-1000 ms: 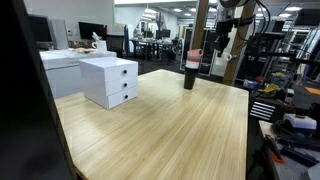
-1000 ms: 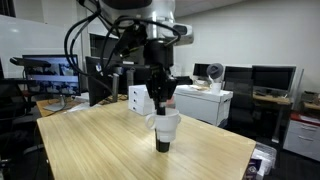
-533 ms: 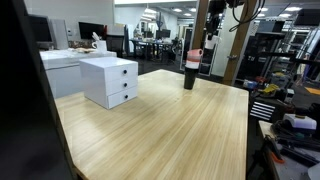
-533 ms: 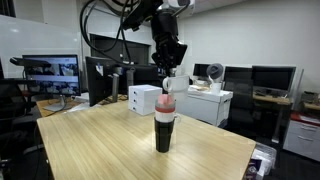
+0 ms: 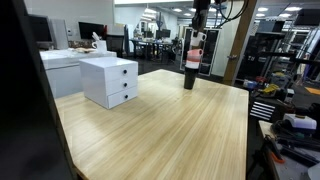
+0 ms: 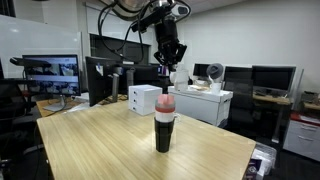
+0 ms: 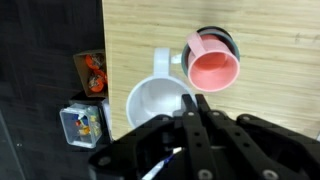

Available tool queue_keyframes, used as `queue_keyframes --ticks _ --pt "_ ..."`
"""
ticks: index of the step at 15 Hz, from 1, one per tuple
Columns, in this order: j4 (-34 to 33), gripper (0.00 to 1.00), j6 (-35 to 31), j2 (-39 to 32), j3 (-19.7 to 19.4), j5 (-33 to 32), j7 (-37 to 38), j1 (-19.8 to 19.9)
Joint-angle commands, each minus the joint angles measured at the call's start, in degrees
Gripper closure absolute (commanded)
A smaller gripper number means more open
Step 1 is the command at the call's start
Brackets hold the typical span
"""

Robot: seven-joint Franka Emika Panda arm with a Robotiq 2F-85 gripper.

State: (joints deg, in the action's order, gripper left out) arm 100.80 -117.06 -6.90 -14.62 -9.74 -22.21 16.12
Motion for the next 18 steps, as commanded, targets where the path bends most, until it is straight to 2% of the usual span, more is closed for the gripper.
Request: queue_keyframes --ticks 1,7,18 --pt "-4.2 0.96 2.0 -3.8 1.5 2.3 -4.6 0.1" --pt "-5.7 0.96 3.4 -5.6 3.6 2.4 -6.8 0.3" --pt "-1.8 0.96 4.8 -0.1 4.1 2.9 -8.1 0.0"
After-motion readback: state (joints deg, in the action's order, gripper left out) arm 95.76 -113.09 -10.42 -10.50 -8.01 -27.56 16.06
